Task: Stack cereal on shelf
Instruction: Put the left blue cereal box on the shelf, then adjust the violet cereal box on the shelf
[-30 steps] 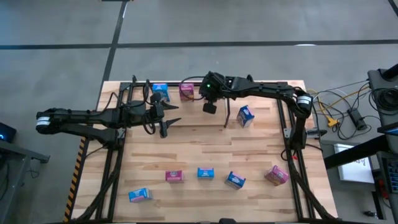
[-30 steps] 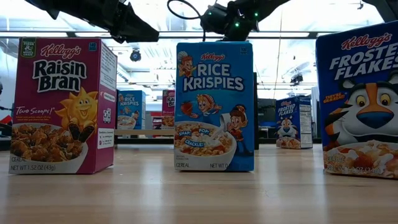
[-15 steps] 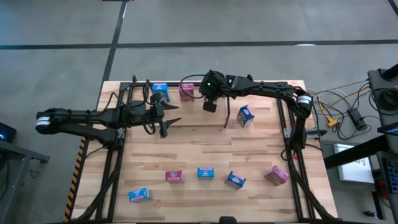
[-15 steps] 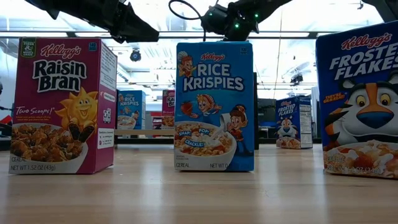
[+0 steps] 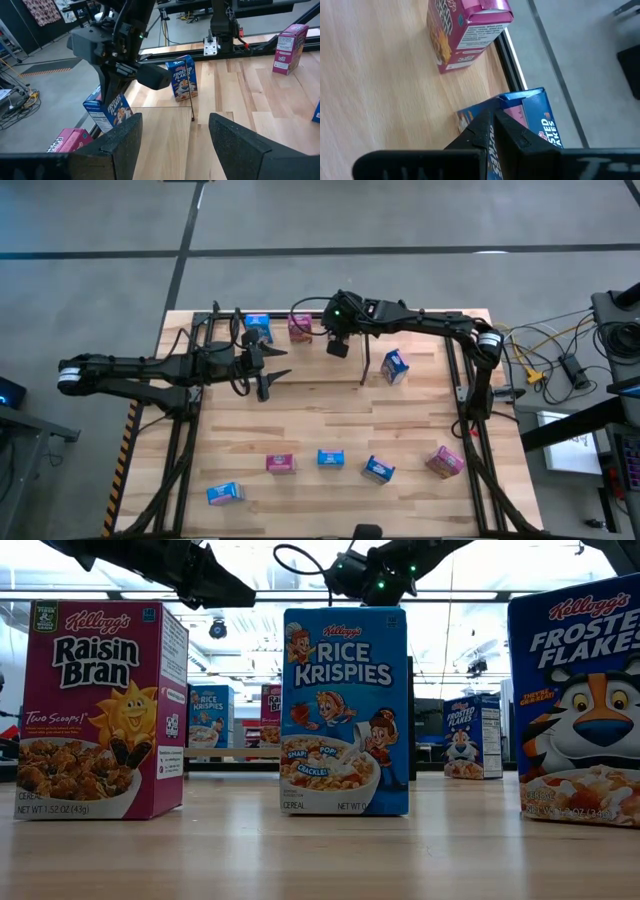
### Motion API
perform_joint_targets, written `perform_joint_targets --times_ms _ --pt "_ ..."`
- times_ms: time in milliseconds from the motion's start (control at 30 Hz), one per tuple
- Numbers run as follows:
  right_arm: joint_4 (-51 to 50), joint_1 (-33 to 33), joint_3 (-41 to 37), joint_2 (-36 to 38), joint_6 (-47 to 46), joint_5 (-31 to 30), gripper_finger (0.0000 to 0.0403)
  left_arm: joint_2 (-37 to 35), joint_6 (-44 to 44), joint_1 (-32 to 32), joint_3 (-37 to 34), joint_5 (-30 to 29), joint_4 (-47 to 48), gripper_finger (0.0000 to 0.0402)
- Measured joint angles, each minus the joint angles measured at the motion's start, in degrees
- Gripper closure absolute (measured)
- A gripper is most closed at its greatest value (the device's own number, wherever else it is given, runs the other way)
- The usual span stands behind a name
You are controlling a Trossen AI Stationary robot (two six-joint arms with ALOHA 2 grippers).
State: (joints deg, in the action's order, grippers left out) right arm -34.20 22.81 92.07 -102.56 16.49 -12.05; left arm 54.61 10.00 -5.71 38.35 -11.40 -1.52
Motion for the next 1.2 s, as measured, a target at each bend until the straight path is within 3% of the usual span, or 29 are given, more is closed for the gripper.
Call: perform_joint_targets --times_ms 267,700,1000,1200 --pt "-1.3 -1.0 0.0 0.4 0.5 0.5 0.039 0.0 0.0 0.0 0.0 0.0 0.0 0.0189" --pt "-1.8 -8.3 -2.3 4.1 2.4 2.2 0.039 0.0 -3.5 0.1 0.0 0.0 1.7 0.0189" --pt "5.0 -12.2 -11.3 8.3 2.5 2.2 0.039 0.8 -6.7 1.5 0.0 0.1 2.9 0.0189" --pt "16.6 -14.0 -19.6 11.1 4.2 4.9 0.039 3.2 -9.0 2.4 0.0 0.1 2.8 0.0189"
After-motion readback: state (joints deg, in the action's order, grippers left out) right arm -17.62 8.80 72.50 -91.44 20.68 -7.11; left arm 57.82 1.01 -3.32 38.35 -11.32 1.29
